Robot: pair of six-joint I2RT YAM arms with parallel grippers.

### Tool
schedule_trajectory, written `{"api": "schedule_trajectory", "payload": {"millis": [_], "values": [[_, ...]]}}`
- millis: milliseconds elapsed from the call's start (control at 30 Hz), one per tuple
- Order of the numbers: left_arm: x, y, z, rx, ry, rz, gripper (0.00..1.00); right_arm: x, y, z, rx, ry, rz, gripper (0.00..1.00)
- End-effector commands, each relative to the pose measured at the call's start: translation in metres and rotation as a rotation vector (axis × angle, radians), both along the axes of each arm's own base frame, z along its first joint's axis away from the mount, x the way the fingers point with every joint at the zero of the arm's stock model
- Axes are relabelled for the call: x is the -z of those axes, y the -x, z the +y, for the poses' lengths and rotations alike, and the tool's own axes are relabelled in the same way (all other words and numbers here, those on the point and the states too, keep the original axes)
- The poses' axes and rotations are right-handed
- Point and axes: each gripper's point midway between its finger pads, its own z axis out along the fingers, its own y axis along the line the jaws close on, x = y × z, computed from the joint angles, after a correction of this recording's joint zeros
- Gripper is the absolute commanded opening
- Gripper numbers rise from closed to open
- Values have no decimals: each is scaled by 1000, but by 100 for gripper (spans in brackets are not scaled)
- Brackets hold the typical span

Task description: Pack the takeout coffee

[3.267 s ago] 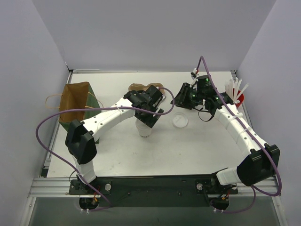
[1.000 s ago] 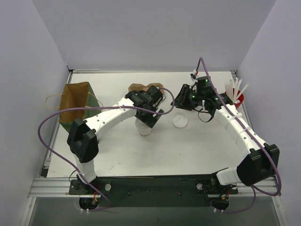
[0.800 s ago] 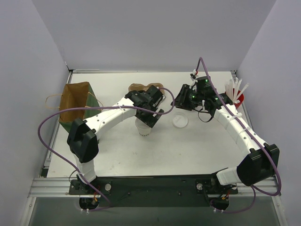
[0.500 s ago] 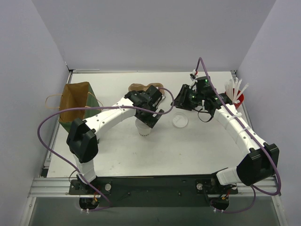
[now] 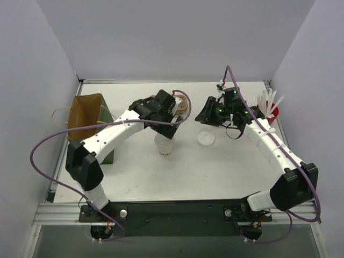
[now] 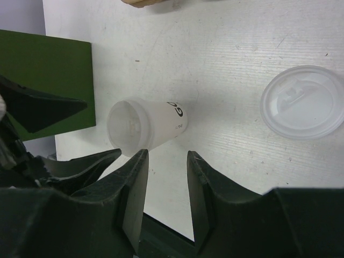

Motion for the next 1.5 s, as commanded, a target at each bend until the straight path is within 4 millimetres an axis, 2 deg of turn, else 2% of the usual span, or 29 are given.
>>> {"api": "schedule_trajectory", "payload": {"millis": [0, 133, 167, 233, 267, 300, 400, 533, 700, 767, 833, 967, 1200, 1467], "values": [[-40, -4, -13, 14, 152, -70, 97, -1, 0, 1, -7, 15, -6, 31], [-44, -8, -2, -44, 173, -81, 98, 2, 3, 7, -28, 27, -2, 31], [-40, -8, 3, -82, 173, -73, 93, 1, 2, 7, -25, 42, -9, 31], [-44, -10, 7, -120, 207, -83, 88, 8, 5, 10, -35, 91, 4, 31], [-44, -12, 11, -144, 227, -76, 82, 5, 9, 19, -61, 108, -10, 31], [-42, -12, 13, -179, 254, -70, 71, 8, 9, 19, -56, 138, -10, 31], [-42, -16, 19, -238, 300, -68, 55, 14, 15, 34, -90, 164, 3, 31], [-30, -13, 20, -265, 332, -38, 50, 23, 18, 53, -125, 183, 20, 30], [-27, -12, 19, -276, 353, -31, 47, 24, 26, 72, -170, 216, 10, 26], [-27, -11, 16, -263, 367, -22, 47, 29, 27, 73, -173, 251, 13, 26], [-28, -10, 16, -252, 368, -25, 54, 31, 24, 78, -183, 270, 12, 27], [-30, -3, 16, -183, 365, -33, 60, 31, 19, 81, -192, 281, 7, 26], [-14, 0, 21, -196, 322, 3, 56, 43, 19, 91, -209, 284, 44, 26], [-7, -1, 22, -264, 347, 2, 53, 52, 31, 98, -225, 290, 63, 26]]}}
